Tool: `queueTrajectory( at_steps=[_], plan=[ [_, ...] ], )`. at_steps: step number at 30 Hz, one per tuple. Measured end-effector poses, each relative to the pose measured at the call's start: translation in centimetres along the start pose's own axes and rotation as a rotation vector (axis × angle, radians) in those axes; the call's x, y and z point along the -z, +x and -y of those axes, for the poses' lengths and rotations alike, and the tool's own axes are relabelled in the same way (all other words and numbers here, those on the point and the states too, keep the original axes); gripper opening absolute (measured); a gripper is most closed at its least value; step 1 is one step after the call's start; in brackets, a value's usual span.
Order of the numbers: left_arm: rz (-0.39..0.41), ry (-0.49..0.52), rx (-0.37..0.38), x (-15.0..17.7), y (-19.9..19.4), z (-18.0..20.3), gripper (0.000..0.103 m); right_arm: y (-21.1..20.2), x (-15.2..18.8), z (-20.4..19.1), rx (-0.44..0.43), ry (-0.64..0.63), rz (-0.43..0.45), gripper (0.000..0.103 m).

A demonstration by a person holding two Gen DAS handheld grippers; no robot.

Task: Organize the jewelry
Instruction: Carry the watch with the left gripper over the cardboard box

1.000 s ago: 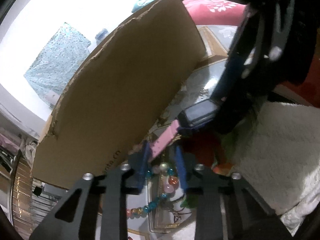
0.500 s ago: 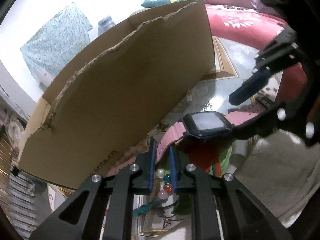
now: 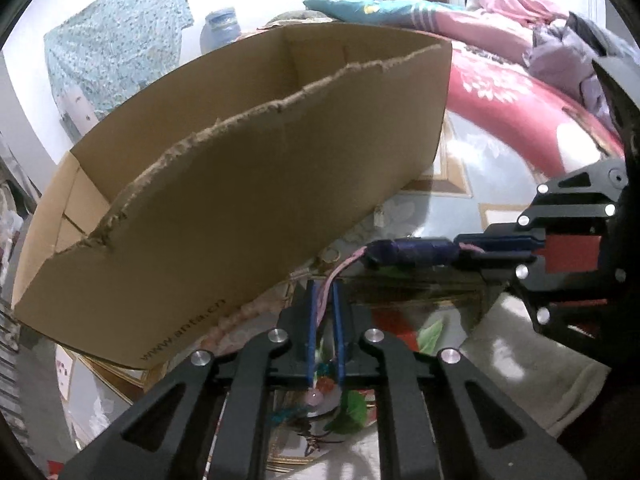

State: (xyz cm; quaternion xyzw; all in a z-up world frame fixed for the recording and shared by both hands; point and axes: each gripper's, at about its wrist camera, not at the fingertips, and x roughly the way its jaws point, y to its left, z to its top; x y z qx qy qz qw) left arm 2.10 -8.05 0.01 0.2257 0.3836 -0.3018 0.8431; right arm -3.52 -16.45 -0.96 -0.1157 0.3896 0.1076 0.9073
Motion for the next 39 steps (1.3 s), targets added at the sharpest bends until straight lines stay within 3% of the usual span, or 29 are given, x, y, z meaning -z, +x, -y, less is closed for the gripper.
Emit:
queueTrajectory(
  at_steps=[8, 14, 19, 23, 26, 31, 34, 39],
  plan=[
    [0.064, 0.036, -0.005, 0.0, -2.4, 1.3, 0.003, -2.6, 0.3, 0.5, 0.071, 0.030, 0.068, 0.001],
    [0.157, 0.057, -0.044, -1.5, -6.7, 2.4, 0.003, -7.4, -0.8, -0.2, 0.136, -0.028, 0.152, 0.001],
    [0.256, 0.062, -0.109, -4.0, -11.1, 1.1, 0.003, -10.2, -4.7, 0.0, 0.149, -0.063, 0.260, 0.001],
    [0.289, 0.005, -0.161, -7.1, -12.7, -3.2, 0.003, -8.9, -10.5, 2.4, 0.034, -0.084, 0.275, 0.001],
    [0.249, -0.088, -0.168, -9.6, -11.7, -7.5, 0.003, -5.9, -15.1, 3.9, -0.093, -0.073, 0.195, 0.001],
    [0.095, -0.210, -0.121, -12.6, -6.2, -14.1, 0.003, 2.7, -21.5, 5.9, -0.262, -0.031, -0.047, 0.001],
    [-0.019, -0.256, -0.088, -13.4, -1.7, -17.1, 0.003, 8.6, -23.6, 6.7, -0.337, 0.009, -0.224, 0.001],
    [-0.179, -0.284, -0.065, -13.5, 4.1, -19.5, 0.005, 15.4, -24.5, 7.3, -0.420, 0.055, -0.432, 0.002]
  ],
)
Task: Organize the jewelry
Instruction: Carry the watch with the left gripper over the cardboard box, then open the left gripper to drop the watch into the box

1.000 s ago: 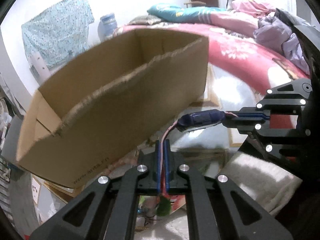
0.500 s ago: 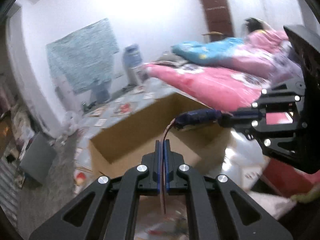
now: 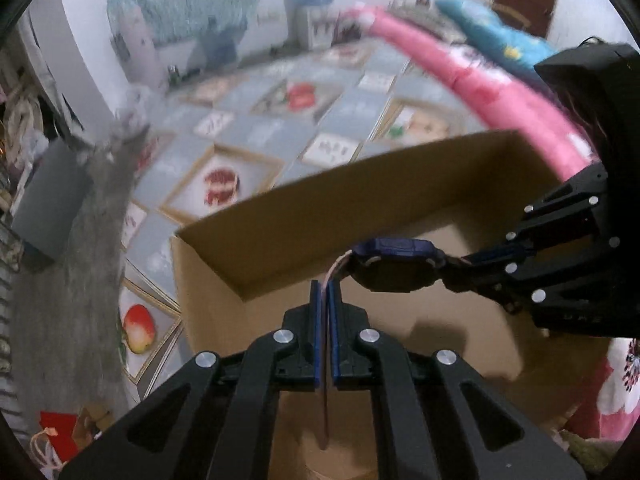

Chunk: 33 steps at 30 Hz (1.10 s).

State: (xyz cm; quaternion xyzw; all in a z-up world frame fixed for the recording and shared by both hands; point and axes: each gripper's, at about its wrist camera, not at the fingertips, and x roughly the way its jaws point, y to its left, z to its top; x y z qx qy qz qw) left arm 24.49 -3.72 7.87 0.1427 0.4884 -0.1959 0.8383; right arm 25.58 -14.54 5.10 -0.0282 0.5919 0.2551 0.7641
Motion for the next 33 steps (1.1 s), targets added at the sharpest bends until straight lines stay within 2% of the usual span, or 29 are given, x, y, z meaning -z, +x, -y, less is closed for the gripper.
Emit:
queueTrajectory(
  at_steps=[1, 2, 3, 4, 5, 6, 9, 13, 15, 16, 19, 21, 26, 27, 29, 30, 33],
  plan=[
    [-0.025, -0.005, -0.007, -0.3, 0.9, -0.3, 0.008, 0.8, -0.5, 0.5, 0.011, 0.002, -0.018, 0.003],
    [-0.029, -0.006, -0.018, -0.4, 1.1, -0.4, 0.017, 1.1, -1.1, 0.8, 0.035, 0.005, -0.022, 0.007],
    [-0.025, -0.006, -0.030, -0.6, 1.1, -0.5, 0.030, 1.5, -1.6, 1.1, 0.055, 0.004, -0.023, 0.008],
    [-0.007, -0.013, -0.036, -0.7, 1.0, -0.6, 0.037, 1.7, -2.1, 1.5, 0.059, 0.006, -0.017, 0.008],
    [0.011, -0.026, -0.037, -0.8, 0.7, -0.8, 0.048, 1.6, -2.3, 1.7, 0.066, 0.013, -0.005, 0.009],
    [0.027, -0.042, -0.036, -0.9, 0.3, -1.1, 0.055, 1.4, -2.5, 1.9, 0.074, 0.018, 0.013, 0.009],
    [0.084, -0.075, -0.041, -0.8, -1.5, -1.7, 0.065, 0.3, -2.6, 2.1, 0.091, 0.030, 0.066, 0.010],
    [0.160, -0.105, -0.065, -0.3, -4.3, -2.4, 0.073, -1.7, -1.5, 2.0, 0.088, 0.052, 0.129, 0.012],
    [0.189, -0.128, -0.058, 0.3, -5.7, -2.8, 0.076, -3.6, 0.0, 1.3, 0.106, 0.053, 0.180, 0.014],
    [0.208, -0.144, -0.048, 0.9, -6.7, -3.0, 0.077, -4.1, -0.6, 1.5, 0.110, 0.050, 0.200, 0.015],
    [0.261, -0.190, -0.025, 3.2, -9.4, -3.4, 0.082, -8.1, 1.9, 0.1, 0.128, 0.039, 0.337, 0.027],
    [0.300, -0.217, -0.020, 5.0, -11.2, -3.4, 0.084, -10.8, 4.2, -0.9, 0.150, 0.036, 0.433, 0.047],
    [0.382, -0.340, 0.000, 11.1, -14.9, -2.7, 0.092, -15.6, 11.9, -3.9, 0.248, 0.073, 0.694, 0.078],
    [0.385, -0.368, 0.006, 12.1, -15.2, -2.3, 0.095, -15.9, 13.5, -4.4, 0.246, 0.103, 0.738, 0.083],
    [0.378, -0.455, 0.053, 14.8, -15.2, -1.4, 0.097, -15.6, 16.3, -5.0, 0.210, 0.185, 0.801, 0.088],
    [0.375, -0.493, 0.075, 15.9, -15.0, -0.8, 0.097, -14.7, 18.4, -5.4, 0.168, 0.270, 0.838, 0.090],
    [0.345, -0.559, 0.113, 19.6, -13.8, 2.2, 0.097, -11.5, 21.8, -6.4, 0.103, 0.404, 0.845, 0.091]
  ],
)
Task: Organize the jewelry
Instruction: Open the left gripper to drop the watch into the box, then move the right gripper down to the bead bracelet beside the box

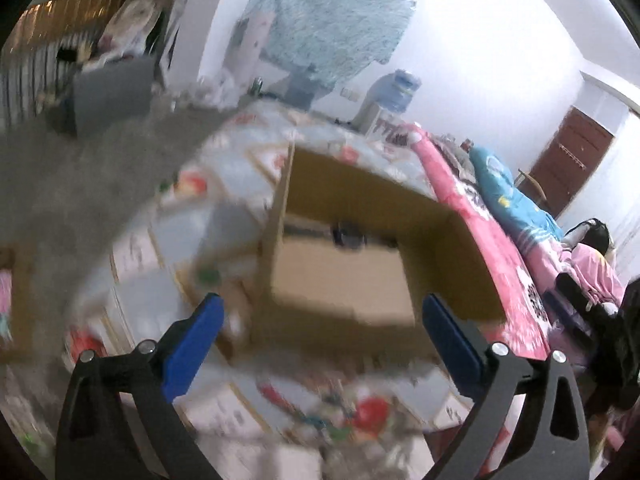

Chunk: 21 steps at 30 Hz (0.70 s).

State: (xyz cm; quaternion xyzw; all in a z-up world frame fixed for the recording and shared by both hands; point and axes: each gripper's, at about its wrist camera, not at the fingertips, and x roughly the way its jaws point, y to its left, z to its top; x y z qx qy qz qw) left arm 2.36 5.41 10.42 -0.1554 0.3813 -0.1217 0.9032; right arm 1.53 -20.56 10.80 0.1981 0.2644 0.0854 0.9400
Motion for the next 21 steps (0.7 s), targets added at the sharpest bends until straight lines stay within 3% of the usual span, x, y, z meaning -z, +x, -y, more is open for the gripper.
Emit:
queueTrajectory(
  at_steps=[4, 7, 9, 12, 18, 21],
  plan=[
    [-0.091, 0.036, 0.014, 3.8, 0.6, 1.4, 0.097, -0.5, 5.0, -0.3, 0.054, 0.048, -0.028, 0.093],
    [-0.140, 0.070, 0.024, 4.9, 0.7, 2.3, 0.097, -0.6, 6.2, -1.0, 0.047, 0.025, -0.099, 0.095],
    [-0.127, 0.072, 0.020, 4.7, 0.3, 2.5, 0.097, -0.9, 6.6, -1.6, 0.024, 0.007, -0.135, 0.095],
    [-0.094, 0.067, 0.078, 4.5, -0.5, 2.7, 0.097, -1.1, 6.6, -2.2, 0.025, -0.046, -0.155, 0.095],
    [-0.176, 0.102, 0.213, 4.0, 0.8, 4.6, 0.097, -1.0, 7.4, -1.0, 0.064, -0.027, -0.198, 0.095],
    [-0.145, 0.119, 0.266, 3.6, 0.3, 5.3, 0.097, -1.5, 7.3, -0.3, -0.005, 0.004, -0.181, 0.095]
  ],
)
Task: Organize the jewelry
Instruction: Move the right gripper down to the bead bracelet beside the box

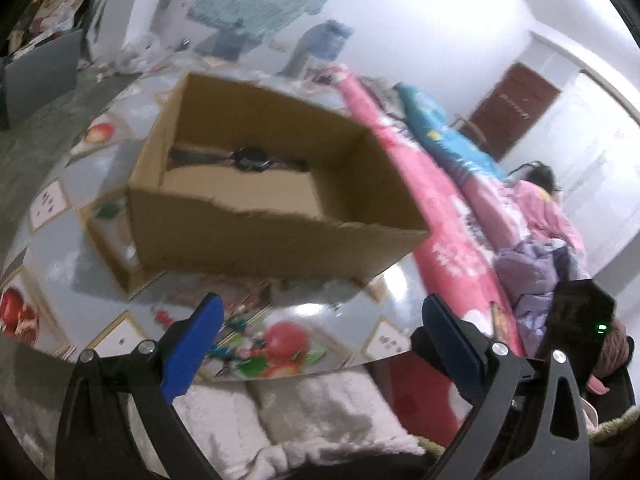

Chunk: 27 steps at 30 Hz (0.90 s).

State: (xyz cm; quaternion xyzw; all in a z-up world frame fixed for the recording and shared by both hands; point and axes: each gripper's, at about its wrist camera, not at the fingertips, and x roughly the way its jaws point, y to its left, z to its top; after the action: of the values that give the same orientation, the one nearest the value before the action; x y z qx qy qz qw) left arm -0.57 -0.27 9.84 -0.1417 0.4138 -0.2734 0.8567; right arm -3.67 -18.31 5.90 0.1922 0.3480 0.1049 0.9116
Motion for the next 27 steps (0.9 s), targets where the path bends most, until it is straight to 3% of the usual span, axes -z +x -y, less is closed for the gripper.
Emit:
queueTrajectory(
  at_steps=[3, 8, 14, 18, 22, 27],
  plan=[
    [0.031, 0.039, 0.094, -0.4, -0.3, 1.1, 0.097, -0.1, -0.2, 0.0, -0.095, -0.007, -0.006, 0.095],
    [0.047, 0.021, 0.134, -0.9, -0.2, 0.6, 0.097, 0.2, -0.1, -0.1, -0.162, -0.005, -0.039, 0.095],
    [0.183, 0.010, 0.020, -1.7, -1.9, -1.6, 0.097, 0.6, 0.2, 0.5, -0.148, 0.036, -0.057, 0.095],
    [0.281, 0.092, -0.148, -1.7, -3.0, -3.4, 0.097, 1.2, -0.3, 1.0, -0.113, 0.050, -0.054, 0.095],
    [0.281, 0.118, -0.236, -1.0, -3.0, -5.7, 0.097, 2.2, -0.6, -0.3, -0.108, -0.061, -0.044, 0.094],
    [0.189, 0.133, -0.276, 0.5, -1.0, -7.6, 0.097, 4.9, 0.7, -2.6, -0.170, -0.133, -0.158, 0.072]
  ],
)
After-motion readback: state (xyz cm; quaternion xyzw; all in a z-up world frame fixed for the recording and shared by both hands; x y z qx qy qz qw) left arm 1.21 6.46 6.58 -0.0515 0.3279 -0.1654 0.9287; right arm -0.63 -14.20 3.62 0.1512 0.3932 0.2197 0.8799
